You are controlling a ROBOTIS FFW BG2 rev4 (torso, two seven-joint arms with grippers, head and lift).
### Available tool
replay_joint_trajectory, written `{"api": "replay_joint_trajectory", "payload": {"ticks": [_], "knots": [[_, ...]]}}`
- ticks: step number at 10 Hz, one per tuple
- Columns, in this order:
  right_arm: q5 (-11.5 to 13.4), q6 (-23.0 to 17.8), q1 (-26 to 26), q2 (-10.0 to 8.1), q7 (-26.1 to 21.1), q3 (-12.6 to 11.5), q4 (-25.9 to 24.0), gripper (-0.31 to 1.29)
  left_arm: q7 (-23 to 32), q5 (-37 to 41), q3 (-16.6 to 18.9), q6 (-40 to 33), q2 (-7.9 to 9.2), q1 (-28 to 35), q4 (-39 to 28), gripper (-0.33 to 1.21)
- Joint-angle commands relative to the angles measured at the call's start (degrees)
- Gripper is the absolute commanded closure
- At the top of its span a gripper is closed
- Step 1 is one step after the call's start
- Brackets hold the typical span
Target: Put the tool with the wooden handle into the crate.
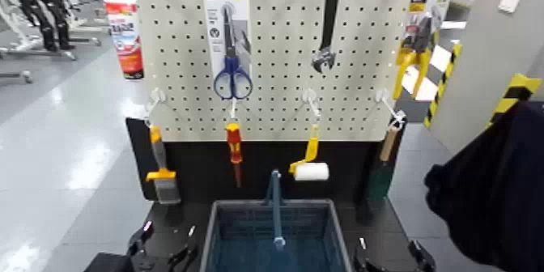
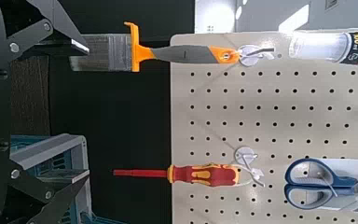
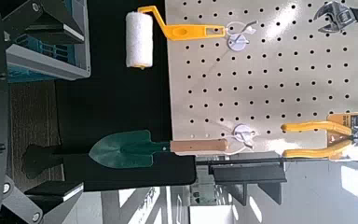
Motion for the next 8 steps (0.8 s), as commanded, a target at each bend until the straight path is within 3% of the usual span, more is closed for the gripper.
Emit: {"api": "replay_joint_trajectory", "payload": {"ticks": [1, 5, 8], "knots": [[0.0, 0.09, 0.04, 0.0, -0.01, 0.03, 0.0, 0.19, 0.0, 0.09, -0.02, -0.08, -0.03, 0.01, 0.09, 0.36], [-0.09, 0.62, -0.14, 0.18, 1.31, -0.67, 0.0, 0.19, 0.0, 0.09, -0.02, -0.08, -0.03, 0.01, 0.09, 0.36], [-1.76, 2.11, -1.9, 0.18, 9.05, -5.42, -0.09, 0.12, 0.0, 0.09, -0.11, -0.17, -0.03, 0.01, 0.26, 0.36]]}}
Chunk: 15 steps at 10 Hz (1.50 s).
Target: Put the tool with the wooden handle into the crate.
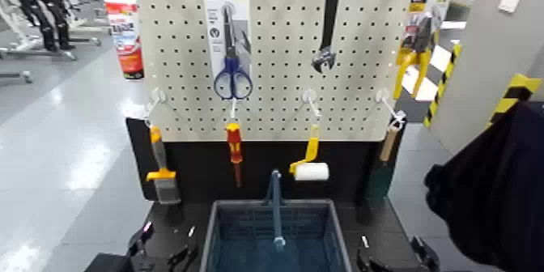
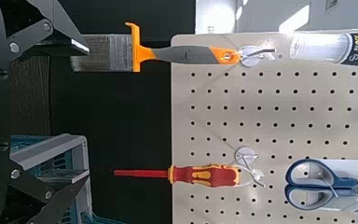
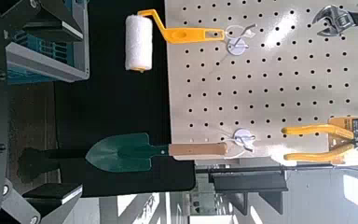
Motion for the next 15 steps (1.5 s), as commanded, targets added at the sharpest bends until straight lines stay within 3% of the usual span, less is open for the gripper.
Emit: {"api": "replay_joint_trajectory", "payload": {"ticks": [1, 3, 5, 7, 11, 15], "knots": [[-2.63, 3.71, -2.36, -0.14, 7.82, -4.83, -0.09, 0.12, 0.0, 0.0, -0.09, -0.13, -0.09, -0.09, 0.18, 0.36], [-3.59, 9.78, -6.32, -0.4, 18.54, -9.84, 0.62, 0.12, 0.0, 0.0, -0.09, -0.13, -0.09, -0.18, 0.27, 0.36], [-6.67, 13.21, -10.97, -3.57, 24.78, -12.12, 2.46, 0.12, 0.0, 0.0, -0.18, -0.13, -0.09, -0.35, 0.36, 0.36], [-8.34, 15.4, -13.96, -5.32, 27.94, -14.67, 3.25, 0.12, 0.0, 0.0, -0.18, -0.22, -0.17, -0.44, 0.45, 0.36], [-10.98, 18.39, -22.14, -11.12, 34.45, -14.05, 9.41, 0.12, 0.0, 0.0, -0.27, -0.4, -0.17, -0.88, 0.53, 0.36], [-12.12, 20.06, -28.55, -14.64, 40.69, -13.79, 16.26, 0.12, 0.0, 0.0, -0.44, -0.4, -0.17, -1.32, 0.71, 0.36]]}}
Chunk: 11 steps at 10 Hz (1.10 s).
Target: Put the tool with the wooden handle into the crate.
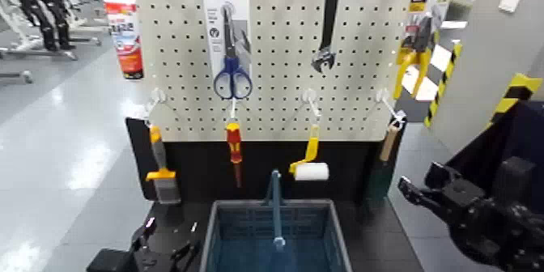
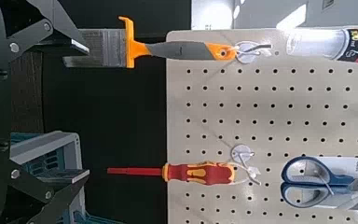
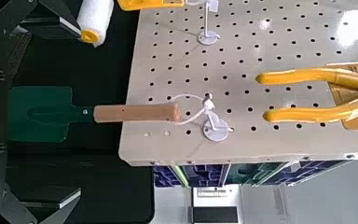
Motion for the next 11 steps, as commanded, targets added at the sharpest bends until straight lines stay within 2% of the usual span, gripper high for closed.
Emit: {"api": "replay_joint_trajectory", "payload": {"ticks": [1, 3, 7, 11], "knots": [[-0.73, -0.4, -3.82, -1.66, 2.25, 0.36, 4.85, 0.12, 0.0, 0.0, -0.11, -0.09, 0.0, -0.38, 0.17, 0.36], [-0.99, -0.66, -6.19, -2.37, 3.39, 2.03, 7.22, 0.12, -0.09, 0.0, -0.29, -0.18, 0.18, -0.73, 0.44, 0.36], [-2.4, -1.89, -9.53, -2.54, 4.27, 6.95, 11.0, 0.12, -0.26, 0.0, -0.64, -0.53, 0.26, -1.17, 0.96, 0.36], [-2.58, -4.44, -13.49, -2.89, 4.88, 10.02, 17.42, 0.14, -0.26, 0.18, -0.73, -0.97, 0.35, -1.35, 1.31, 0.36]]}}
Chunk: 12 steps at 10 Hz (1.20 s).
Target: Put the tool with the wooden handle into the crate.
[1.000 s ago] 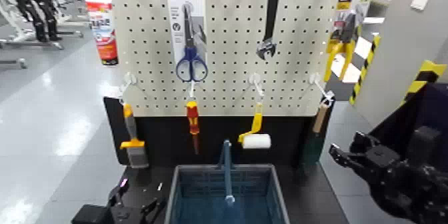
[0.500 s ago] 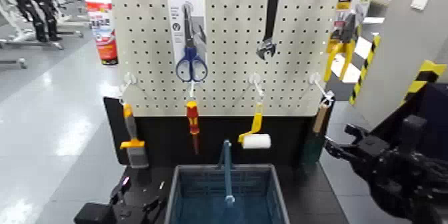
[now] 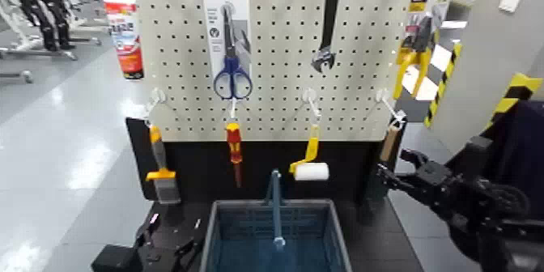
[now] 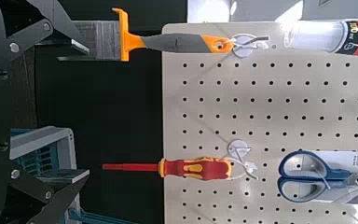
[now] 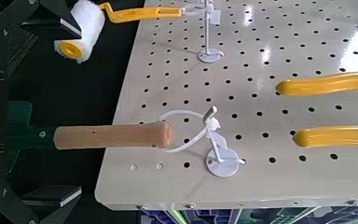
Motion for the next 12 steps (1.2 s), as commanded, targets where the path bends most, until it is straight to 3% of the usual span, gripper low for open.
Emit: {"api": "replay_joint_trajectory", "payload": {"ticks": [1, 5, 6, 7, 10, 11, 12], "knots": [[0.08, -1.83, -2.76, 0.13, 0.2, 1.46, 4.1, 0.14, 0.0, 0.09, -0.01, -0.25, 0.06, -0.11, 0.26, 0.36], [0.44, -4.2, -5.84, 0.92, 0.46, 2.77, 8.15, 0.18, 0.0, 0.18, -0.1, -0.52, -0.11, -0.02, 0.52, 0.36], [0.7, -4.55, -6.36, 1.01, 0.37, 3.13, 8.59, 0.28, 0.0, 0.18, -0.1, -0.61, -0.11, -0.02, 0.52, 0.36], [0.96, -4.47, -6.54, 0.92, 0.02, 3.13, 8.68, 0.51, 0.0, 0.26, -0.1, -0.69, -0.2, -0.02, 0.52, 0.36], [1.84, -3.59, -6.36, 1.1, -1.91, 3.3, 8.06, 0.94, 0.0, 0.35, -0.01, -0.78, -0.29, 0.07, 0.52, 0.36], [2.11, -3.15, -6.19, 1.19, -2.79, 3.39, 7.53, 0.95, 0.0, 0.35, -0.01, -0.78, -0.29, 0.07, 0.52, 0.36], [2.28, -3.06, -5.66, 1.28, -4.02, 3.39, 6.83, 1.13, 0.0, 0.35, -0.01, -0.78, -0.29, 0.07, 0.43, 0.36]]}}
